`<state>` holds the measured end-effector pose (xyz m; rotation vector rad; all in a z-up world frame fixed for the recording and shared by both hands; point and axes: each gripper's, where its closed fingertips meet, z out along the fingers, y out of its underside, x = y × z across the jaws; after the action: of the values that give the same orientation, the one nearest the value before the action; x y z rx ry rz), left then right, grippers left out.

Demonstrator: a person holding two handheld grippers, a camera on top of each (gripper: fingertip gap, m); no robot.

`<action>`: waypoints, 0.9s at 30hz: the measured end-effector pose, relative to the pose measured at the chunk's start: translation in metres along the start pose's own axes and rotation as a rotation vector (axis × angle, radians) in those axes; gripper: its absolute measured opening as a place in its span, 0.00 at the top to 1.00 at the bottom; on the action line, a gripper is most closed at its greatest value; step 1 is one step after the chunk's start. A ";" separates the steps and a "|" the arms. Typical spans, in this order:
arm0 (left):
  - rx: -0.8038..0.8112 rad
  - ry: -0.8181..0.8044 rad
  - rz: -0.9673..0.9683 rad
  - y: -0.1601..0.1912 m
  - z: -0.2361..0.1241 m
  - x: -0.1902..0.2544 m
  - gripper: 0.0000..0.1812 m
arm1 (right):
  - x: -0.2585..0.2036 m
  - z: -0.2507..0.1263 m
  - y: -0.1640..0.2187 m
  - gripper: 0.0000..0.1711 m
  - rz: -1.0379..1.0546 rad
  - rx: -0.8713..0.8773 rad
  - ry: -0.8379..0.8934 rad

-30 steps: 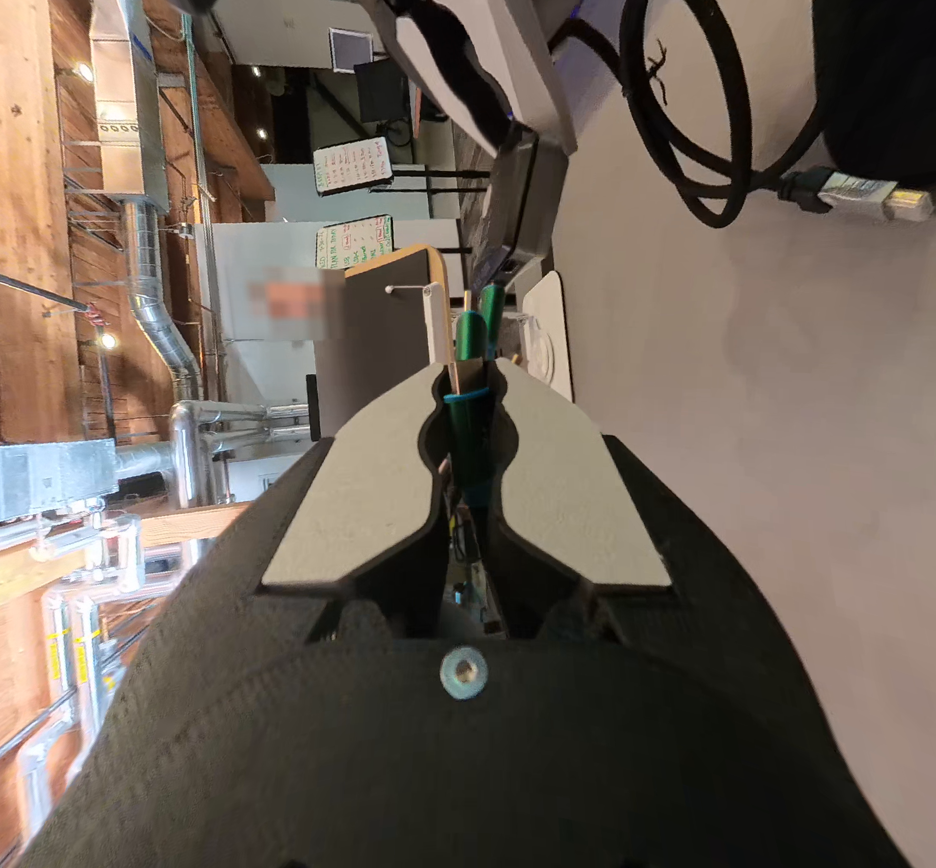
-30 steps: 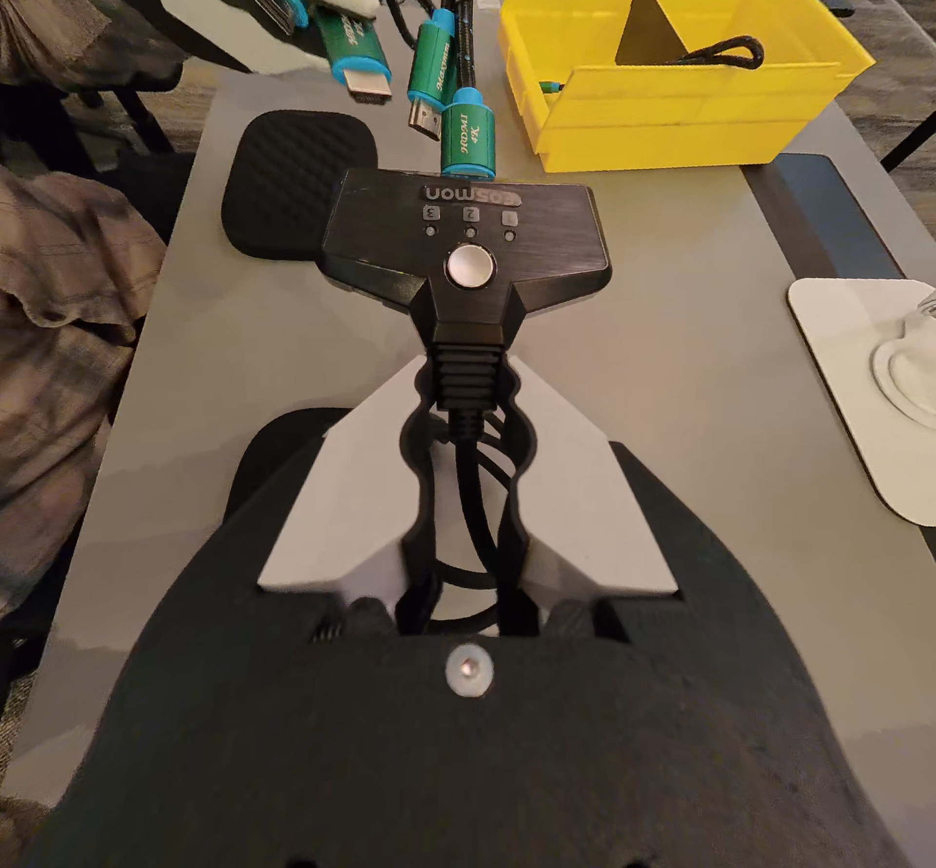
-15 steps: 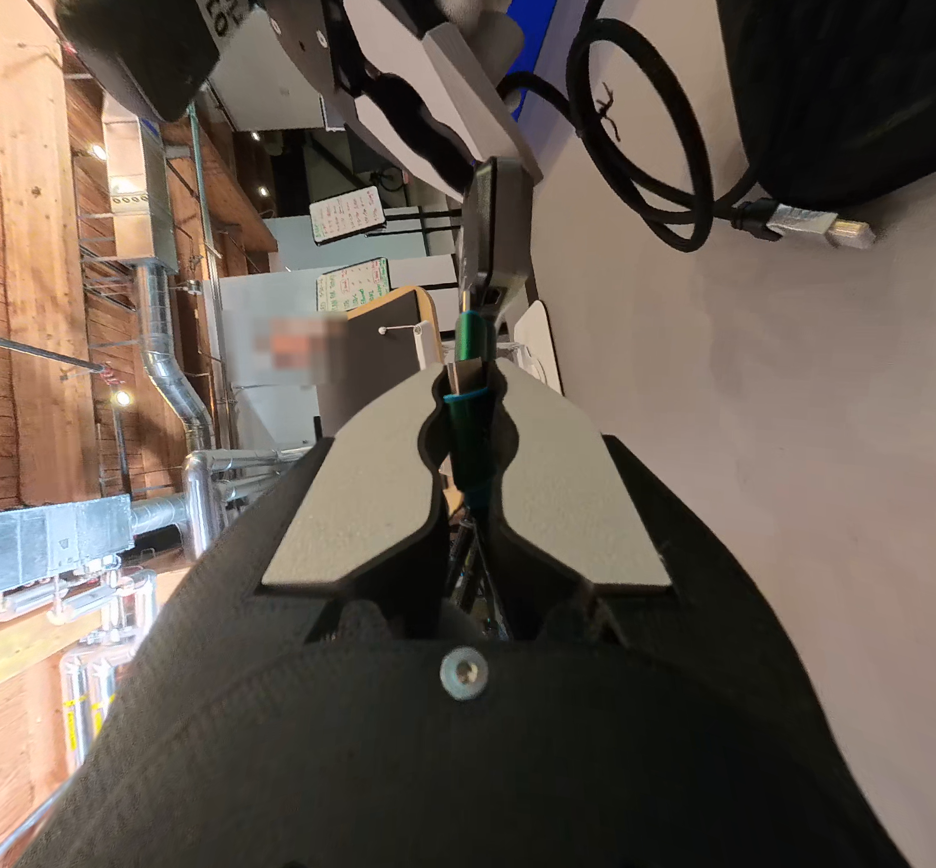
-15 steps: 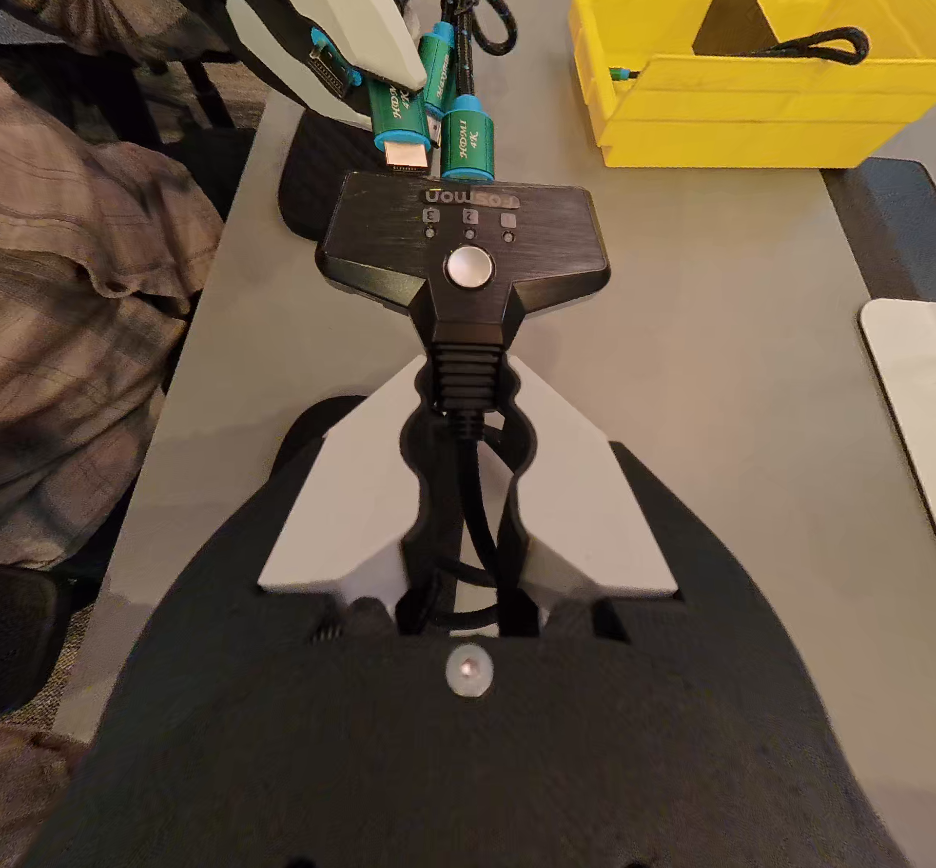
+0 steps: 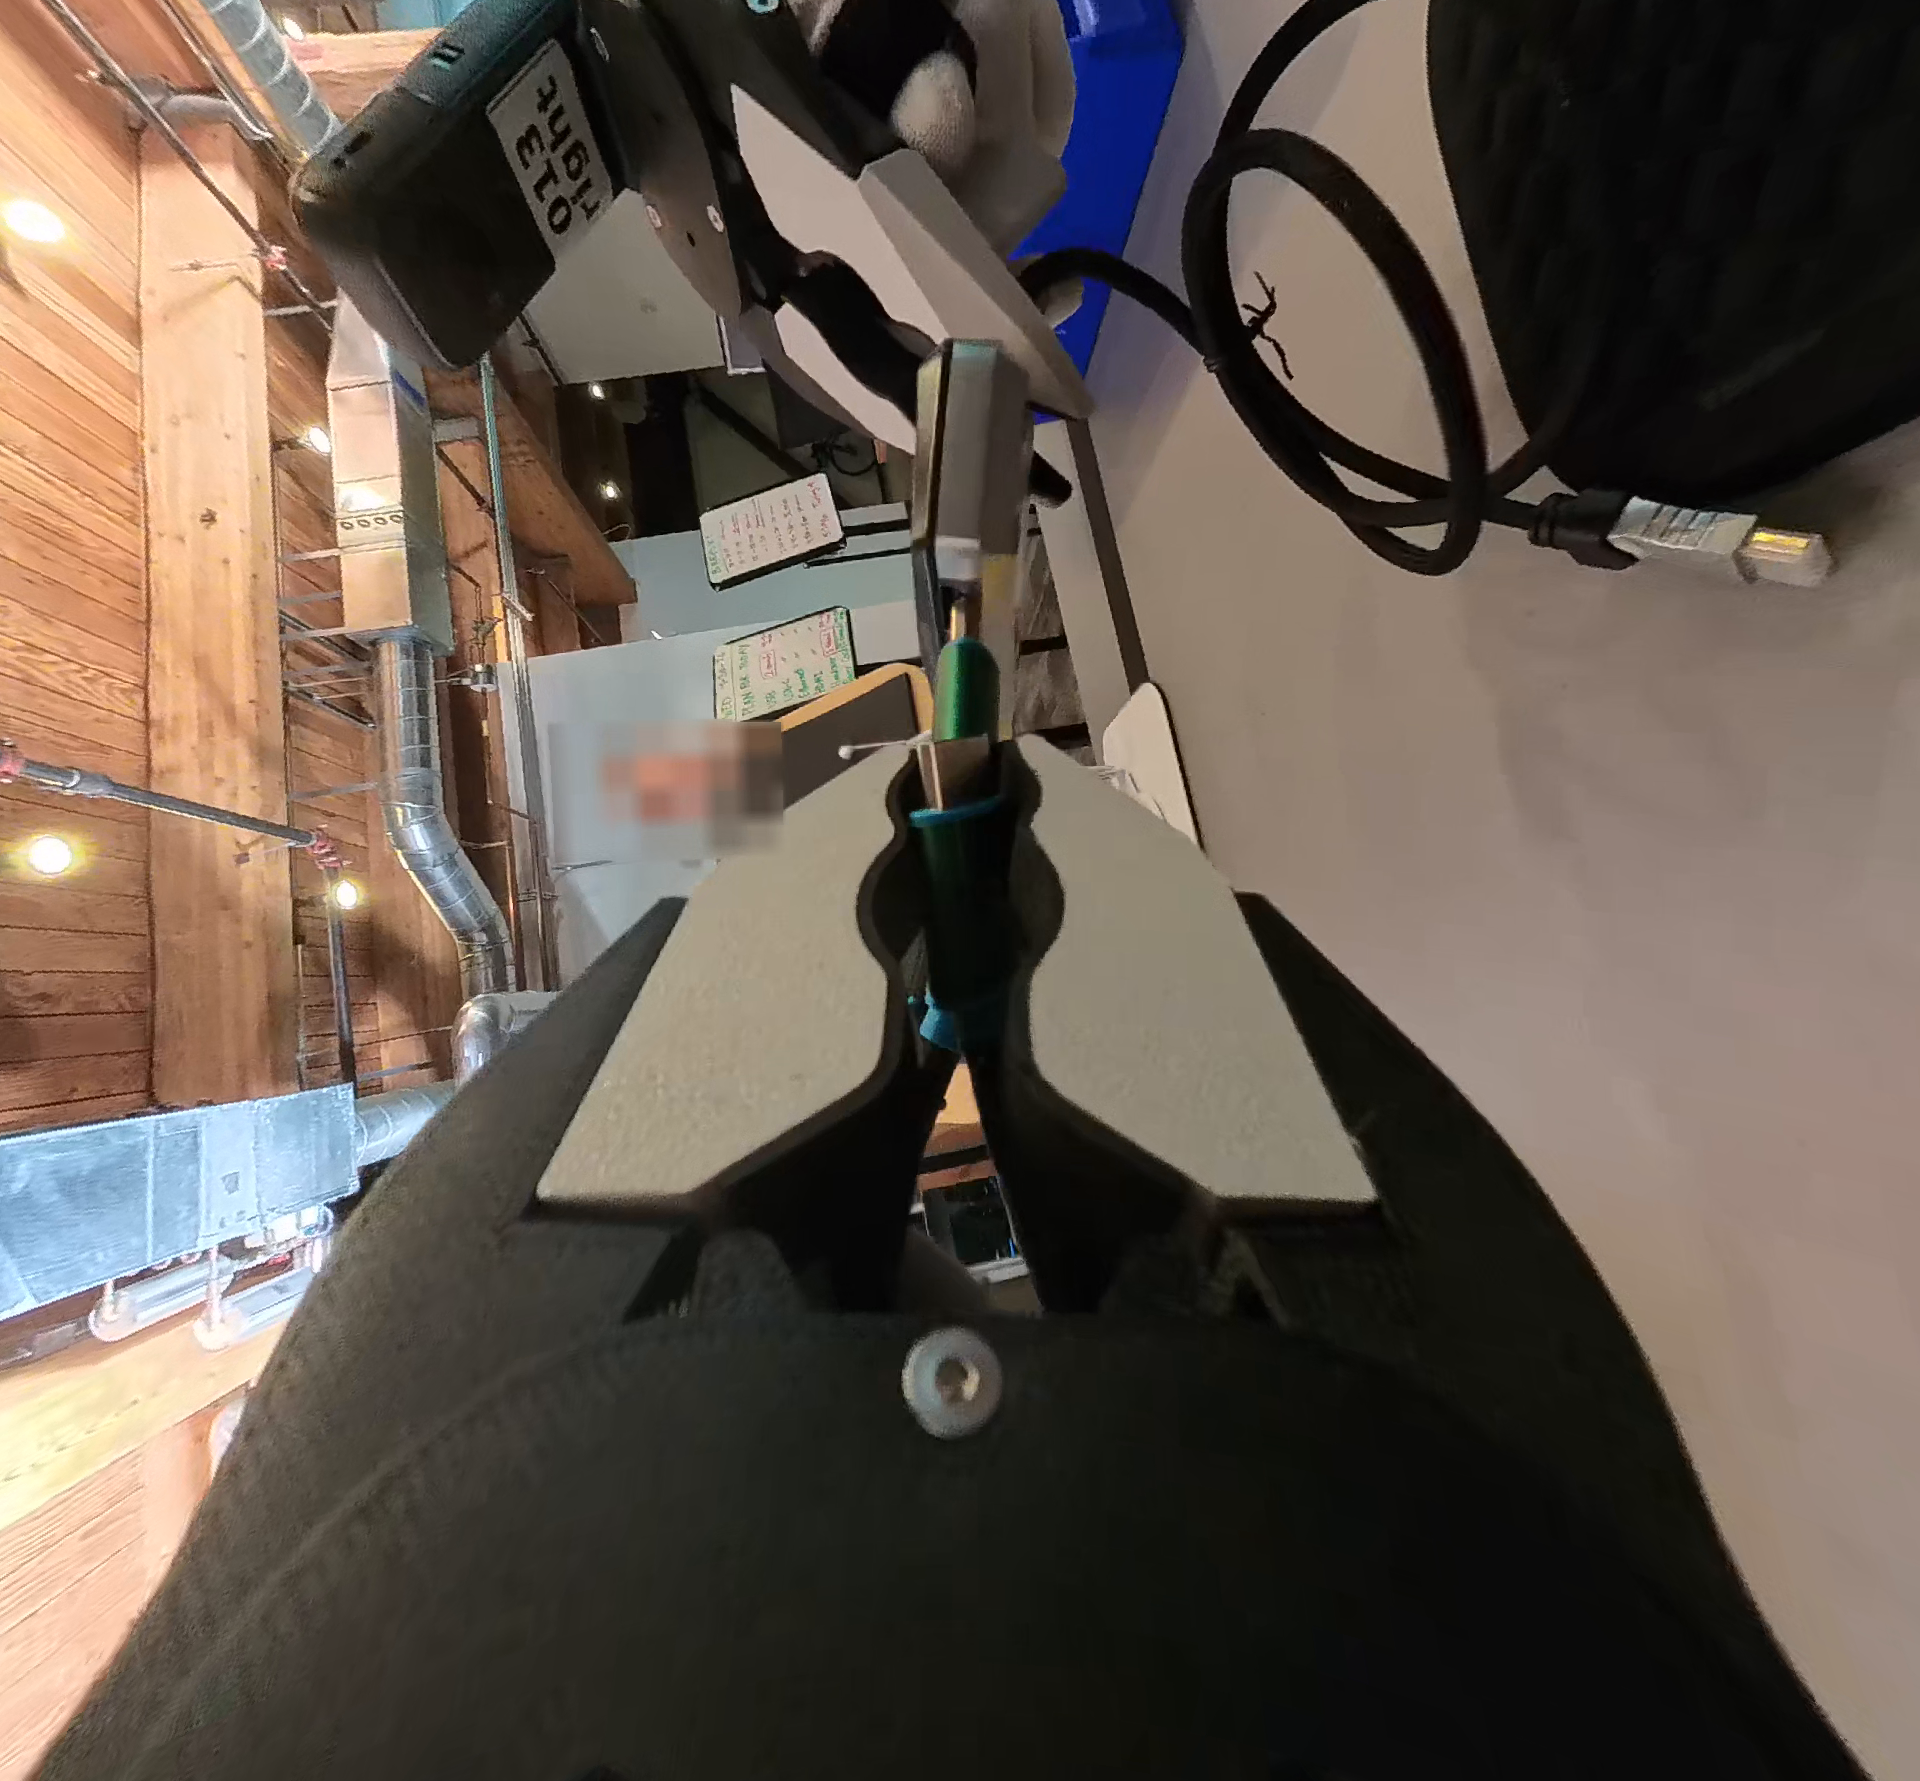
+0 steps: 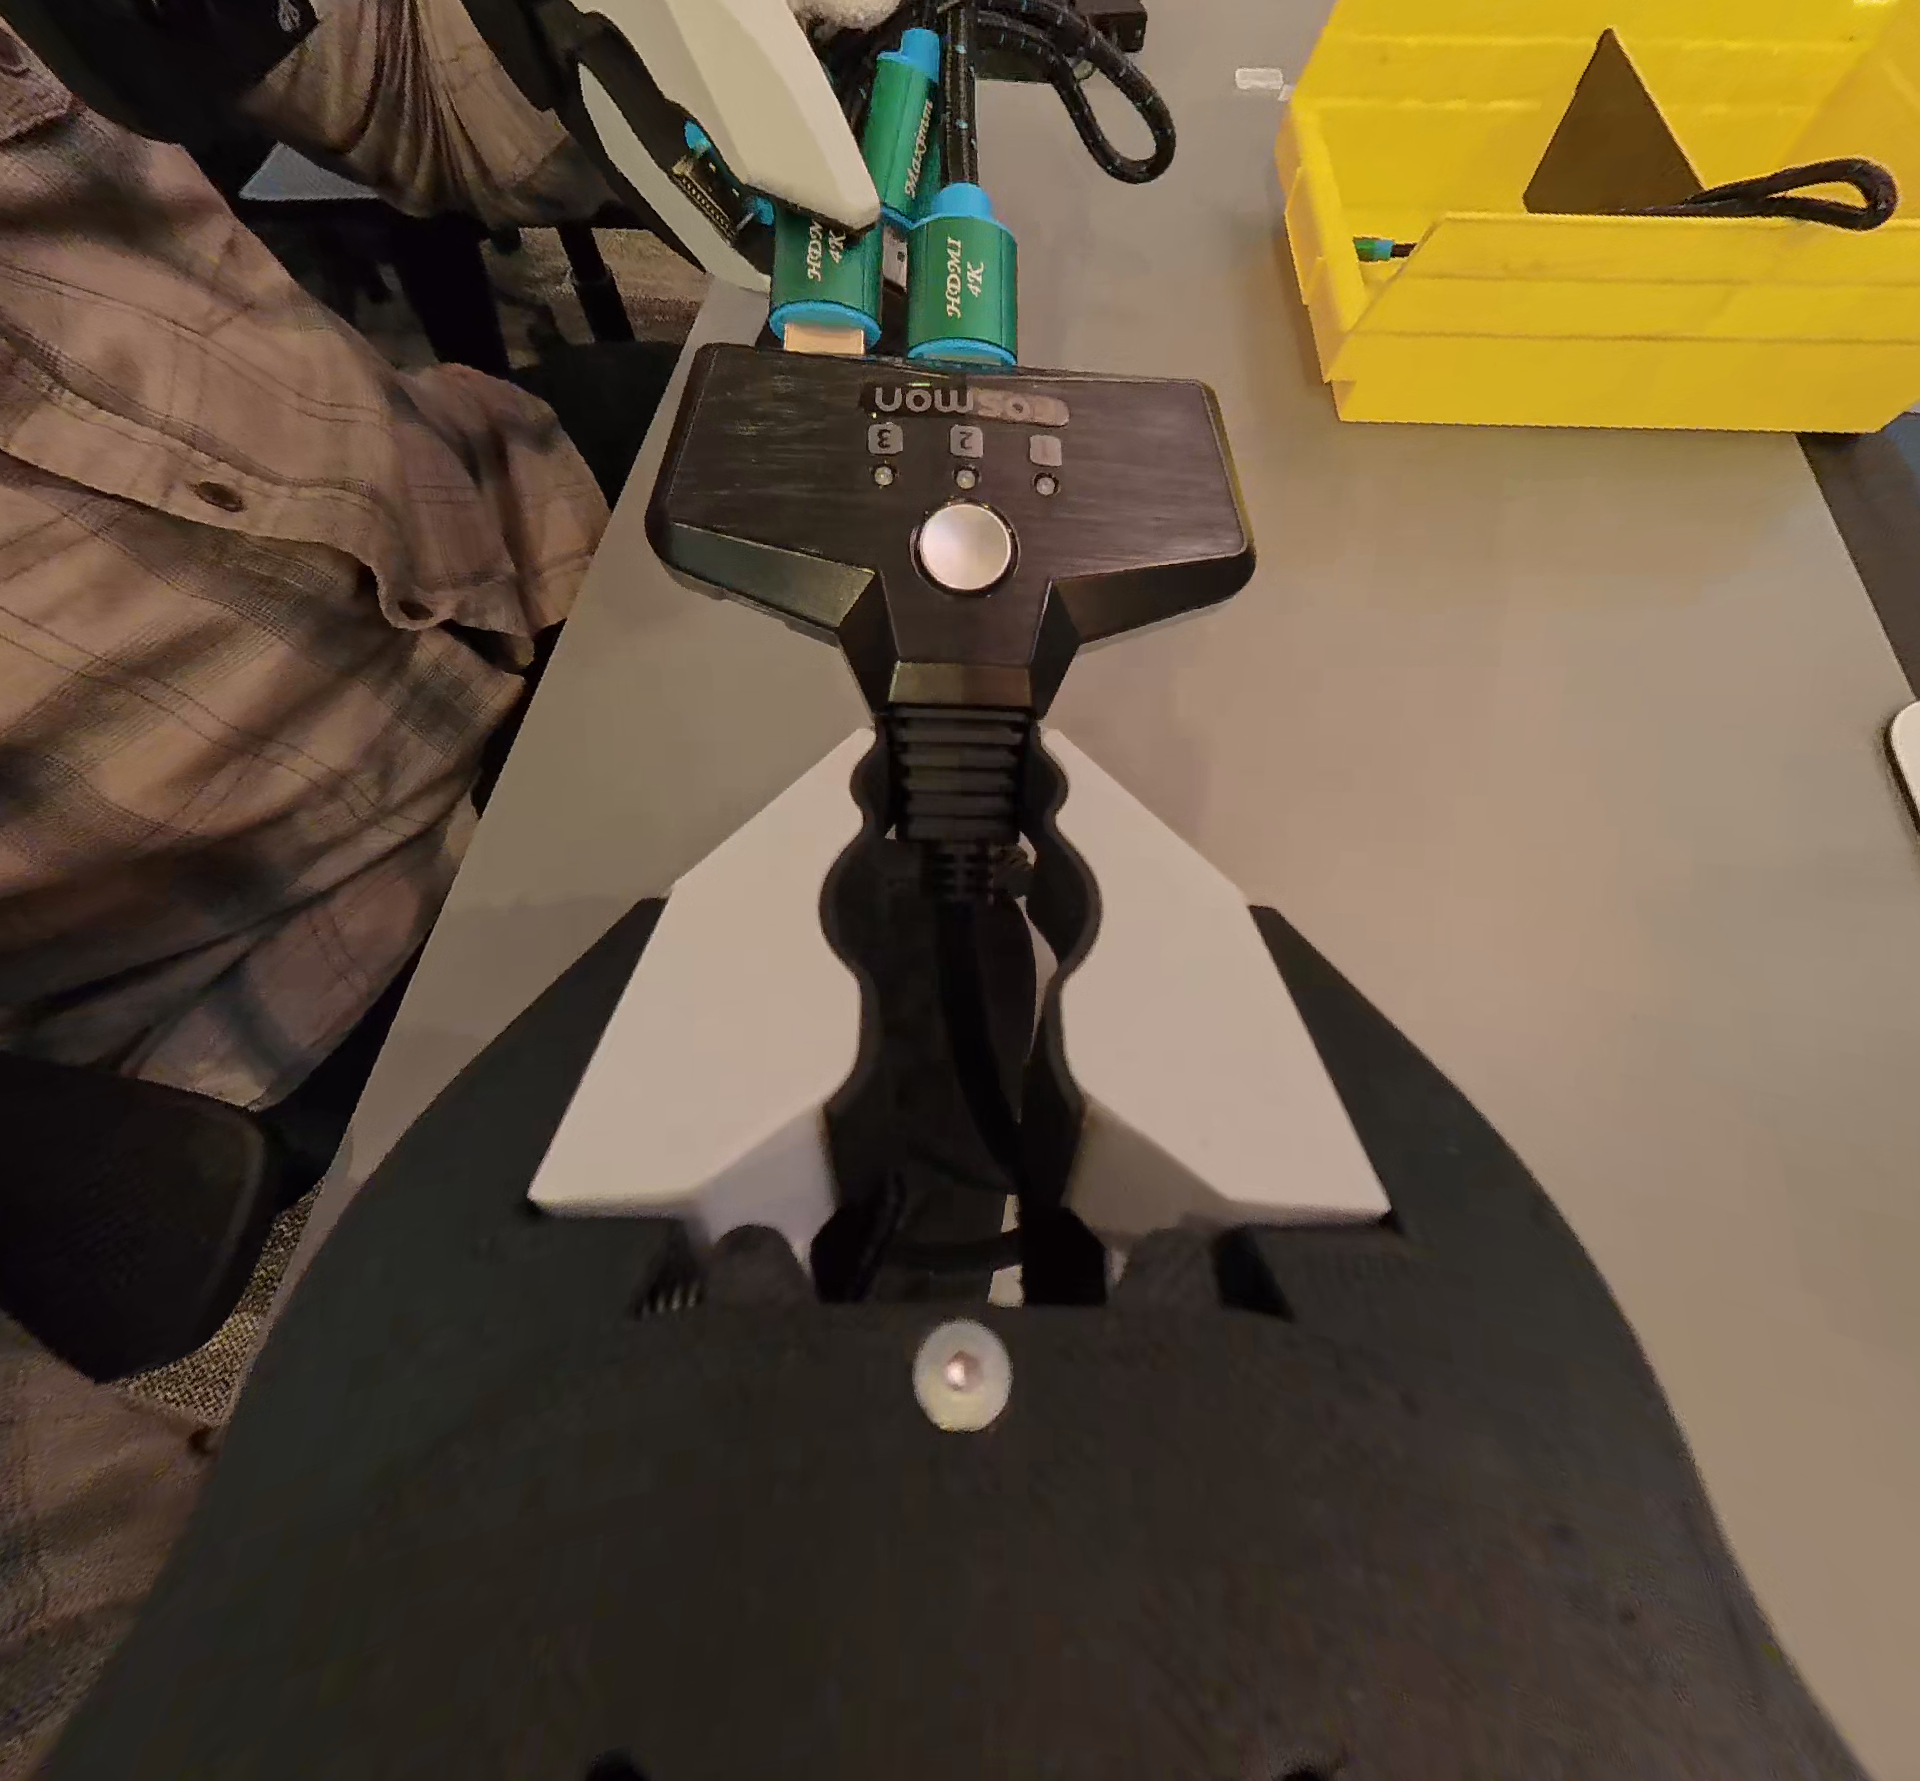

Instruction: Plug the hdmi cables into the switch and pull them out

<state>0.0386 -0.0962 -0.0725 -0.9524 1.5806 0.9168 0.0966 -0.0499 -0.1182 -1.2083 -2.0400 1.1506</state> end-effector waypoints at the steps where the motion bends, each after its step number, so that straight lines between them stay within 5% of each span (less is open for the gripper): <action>1: 0.000 -0.012 -0.001 0.000 0.000 -0.002 0.93 | 0.000 0.000 -0.001 0.88 -0.001 0.003 -0.001; 27: -0.019 0.000 0.018 -0.008 0.004 0.007 0.94 | 0.001 0.004 0.004 0.89 -0.011 -0.106 0.027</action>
<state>0.0463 -0.0968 -0.0812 -0.9530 1.5855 0.9456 0.0948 -0.0494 -0.1240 -1.2541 -2.1074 1.0268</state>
